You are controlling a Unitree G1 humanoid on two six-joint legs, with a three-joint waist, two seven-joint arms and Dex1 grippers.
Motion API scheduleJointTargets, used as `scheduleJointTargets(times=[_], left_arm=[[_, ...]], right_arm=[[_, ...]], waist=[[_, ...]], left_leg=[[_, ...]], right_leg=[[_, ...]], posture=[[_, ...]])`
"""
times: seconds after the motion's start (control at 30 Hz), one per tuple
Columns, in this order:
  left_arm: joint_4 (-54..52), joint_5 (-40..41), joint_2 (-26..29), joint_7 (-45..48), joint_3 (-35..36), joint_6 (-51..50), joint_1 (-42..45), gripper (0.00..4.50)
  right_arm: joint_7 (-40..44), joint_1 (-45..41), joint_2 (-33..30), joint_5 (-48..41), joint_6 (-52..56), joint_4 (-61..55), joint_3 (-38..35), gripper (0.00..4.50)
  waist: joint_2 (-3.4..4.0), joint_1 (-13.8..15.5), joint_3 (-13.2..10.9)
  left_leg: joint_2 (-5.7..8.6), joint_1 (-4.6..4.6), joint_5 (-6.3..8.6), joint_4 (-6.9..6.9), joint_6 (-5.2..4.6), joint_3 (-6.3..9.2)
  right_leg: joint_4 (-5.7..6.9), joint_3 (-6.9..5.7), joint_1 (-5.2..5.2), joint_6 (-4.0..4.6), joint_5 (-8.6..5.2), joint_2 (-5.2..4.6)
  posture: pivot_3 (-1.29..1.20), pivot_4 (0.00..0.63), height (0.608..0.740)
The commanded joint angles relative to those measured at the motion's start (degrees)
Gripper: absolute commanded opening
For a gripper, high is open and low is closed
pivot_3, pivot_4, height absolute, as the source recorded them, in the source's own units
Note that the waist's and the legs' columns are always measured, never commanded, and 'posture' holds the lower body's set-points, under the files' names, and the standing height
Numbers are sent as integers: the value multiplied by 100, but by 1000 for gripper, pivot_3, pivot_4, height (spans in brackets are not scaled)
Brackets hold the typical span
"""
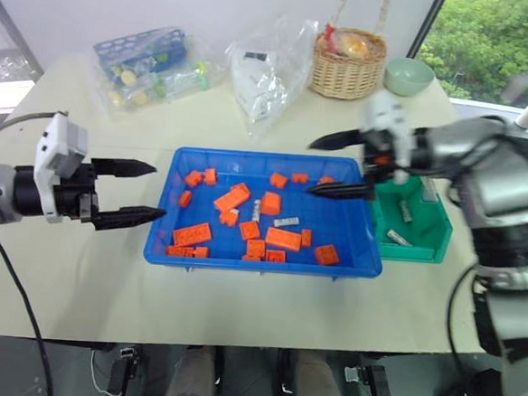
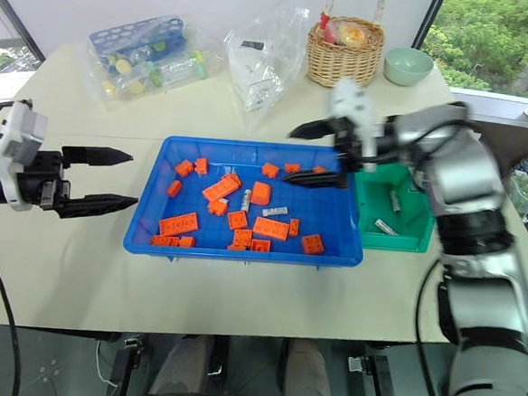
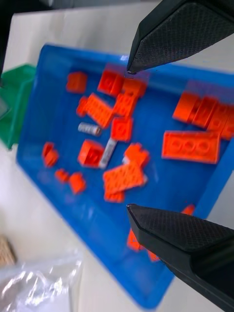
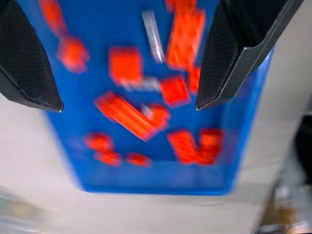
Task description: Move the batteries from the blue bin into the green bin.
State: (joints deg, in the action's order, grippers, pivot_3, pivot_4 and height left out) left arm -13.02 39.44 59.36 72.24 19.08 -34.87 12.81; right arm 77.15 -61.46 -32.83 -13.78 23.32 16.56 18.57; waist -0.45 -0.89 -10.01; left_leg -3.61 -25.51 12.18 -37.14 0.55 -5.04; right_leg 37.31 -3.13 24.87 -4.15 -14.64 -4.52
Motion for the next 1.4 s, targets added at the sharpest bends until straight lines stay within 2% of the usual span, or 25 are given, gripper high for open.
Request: scheduleJointTargets(times=[0.03, 0.2, 0.37, 0.67, 0.9, 1.0, 1.13, 1.4], left_arm=[[-356, 44, 87, 64, 152, 76, -215, 4500], [-763, 80, 25, -163, 454, 21, -683, 4500], [-1201, 249, -50, -519, 755, -169, -978, 4500], [-1652, 513, -54, -877, 1156, -439, -1301, 4500], [-1477, 577, 10, -998, 1066, -482, -1091, 4500], [-1169, 537, 20, -1021, 1006, -469, -887, 4500], [-847, 501, 69, -939, 992, -458, -734, 4500], [-784, 489, 24, -859, 764, -385, -631, 4500]], right_arm=[[76, -770, 748, 779, -1111, 1484, 571, 4454], [-154, -1459, 1774, 1612, -2588, 3765, 936, 4454], [-481, -1729, 2300, 2155, -3444, 5015, 911, 4454], [-1084, -1875, 2821, 2539, -3705, 5725, 581, 4454], [-1089, -1765, 2910, 2767, -3632, 5830, 473, 4454], [-1028, -1680, 2913, 2833, -3551, 5847, 440, 3644], [-895, -1613, 2901, 2873, -3517, 5821, 389, 1579], [-714, -1541, 2869, 2873, -3432, 5745, 218, 1579]], waist=[[-1, -6, 1], [-7, 16, 1], [-6, -9, 0], [-6, -51, 0], [-6, -31, 0], [-6, -34, 0], [-6, -45, 0], [-6, -45, 1]], left_leg=[[0, 2, 0, 0, 0, 1], [1, 0, 0, 1, 1, 4], [1, 2, -2, 2, 4, 5], [-2, 9, -5, 10, 11, 7], [-1, 9, -6, 9, 13, 8], [-1, 10, -6, 9, 14, 9], [-1, 11, -6, 10, 14, 8], [-1, 11, -6, 10, 14, 8]], right_leg=[[1, -1, -1, 0, 0, 1], [2, -1, -4, 0, 0, -1], [3, -2, -5, 0, 0, -2], [11, -1, -4, 0, 1, 0], [11, -2, -5, 1, 1, -2], [11, -2, -5, 1, 1, -1], [12, -2, -5, 0, 1, 0], [13, -2, -6, 0, 1, 0]], posture=[[0, 150, 736], [0, 150, 736], [0, 150, 736], [0, 150, 736], [0, 150, 736], [0, 150, 736], [0, 150, 736], [0, 150, 736]])
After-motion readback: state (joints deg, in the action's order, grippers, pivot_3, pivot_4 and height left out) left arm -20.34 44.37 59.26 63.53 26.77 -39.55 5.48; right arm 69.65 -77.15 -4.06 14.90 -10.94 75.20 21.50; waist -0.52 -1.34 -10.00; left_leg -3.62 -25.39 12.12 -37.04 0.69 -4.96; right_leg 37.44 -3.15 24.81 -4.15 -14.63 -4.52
